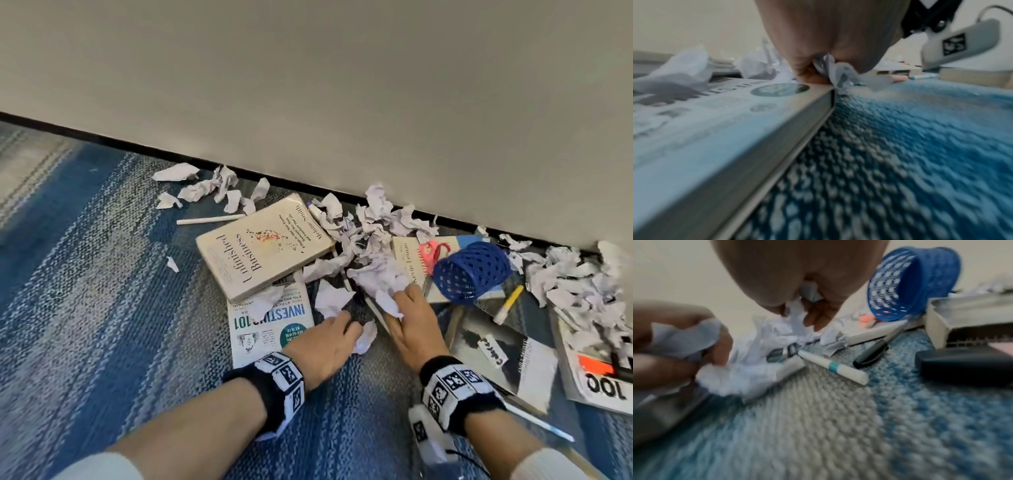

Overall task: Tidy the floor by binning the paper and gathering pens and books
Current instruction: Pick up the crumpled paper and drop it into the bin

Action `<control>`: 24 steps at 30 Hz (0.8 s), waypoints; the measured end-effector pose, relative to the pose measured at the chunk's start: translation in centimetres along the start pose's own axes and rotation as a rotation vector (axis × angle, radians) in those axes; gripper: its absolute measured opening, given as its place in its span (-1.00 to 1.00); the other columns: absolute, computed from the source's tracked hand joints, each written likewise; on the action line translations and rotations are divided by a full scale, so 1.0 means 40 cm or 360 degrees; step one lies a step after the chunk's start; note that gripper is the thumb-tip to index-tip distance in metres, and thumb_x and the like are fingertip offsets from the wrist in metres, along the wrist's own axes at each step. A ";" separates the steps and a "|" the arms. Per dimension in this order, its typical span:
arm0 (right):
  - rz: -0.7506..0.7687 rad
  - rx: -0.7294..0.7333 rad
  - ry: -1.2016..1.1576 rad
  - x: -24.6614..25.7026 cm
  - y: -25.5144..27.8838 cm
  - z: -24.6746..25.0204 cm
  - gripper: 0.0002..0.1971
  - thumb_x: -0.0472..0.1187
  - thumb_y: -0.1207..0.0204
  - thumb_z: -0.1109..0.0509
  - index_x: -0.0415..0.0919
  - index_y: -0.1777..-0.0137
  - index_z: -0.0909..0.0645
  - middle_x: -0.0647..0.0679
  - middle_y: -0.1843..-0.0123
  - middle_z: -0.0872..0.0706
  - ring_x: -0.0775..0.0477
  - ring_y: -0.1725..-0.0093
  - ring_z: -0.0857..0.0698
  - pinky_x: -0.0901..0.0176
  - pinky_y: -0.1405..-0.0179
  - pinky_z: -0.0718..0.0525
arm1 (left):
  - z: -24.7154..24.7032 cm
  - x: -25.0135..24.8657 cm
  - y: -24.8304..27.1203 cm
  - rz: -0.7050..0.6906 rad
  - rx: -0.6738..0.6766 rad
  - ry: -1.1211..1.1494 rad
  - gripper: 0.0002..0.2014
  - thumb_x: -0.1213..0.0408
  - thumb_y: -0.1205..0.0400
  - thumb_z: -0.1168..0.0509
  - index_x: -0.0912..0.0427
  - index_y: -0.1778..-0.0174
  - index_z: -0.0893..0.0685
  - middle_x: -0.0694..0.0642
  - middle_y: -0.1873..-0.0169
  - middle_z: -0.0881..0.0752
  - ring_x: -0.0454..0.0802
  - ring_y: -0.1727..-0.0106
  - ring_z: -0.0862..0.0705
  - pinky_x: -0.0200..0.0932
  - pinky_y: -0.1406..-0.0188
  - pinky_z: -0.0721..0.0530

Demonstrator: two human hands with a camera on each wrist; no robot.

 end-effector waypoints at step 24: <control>-0.0174 0.0564 0.0302 0.021 -0.126 -0.105 -0.59 0.04 -0.61 -0.30 -0.26 -0.28 -0.45 -0.20 -0.19 -0.49 -0.27 -0.09 -0.58 -0.02 -0.02 -0.52 | 0.083 0.182 -0.119 0.0428 -0.0161 -0.0126 -0.58 -0.04 -0.76 -0.09 0.21 -0.38 -0.44 0.23 -0.19 -0.58 0.23 -0.12 -0.64 0.07 0.07 -0.66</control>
Point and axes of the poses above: each hand's wrist, its own y-axis away from the middle knuckle, its own z-axis out of the back of the hand, x = y × z, the point moved 8 cm from there along -y, towards the middle knuckle
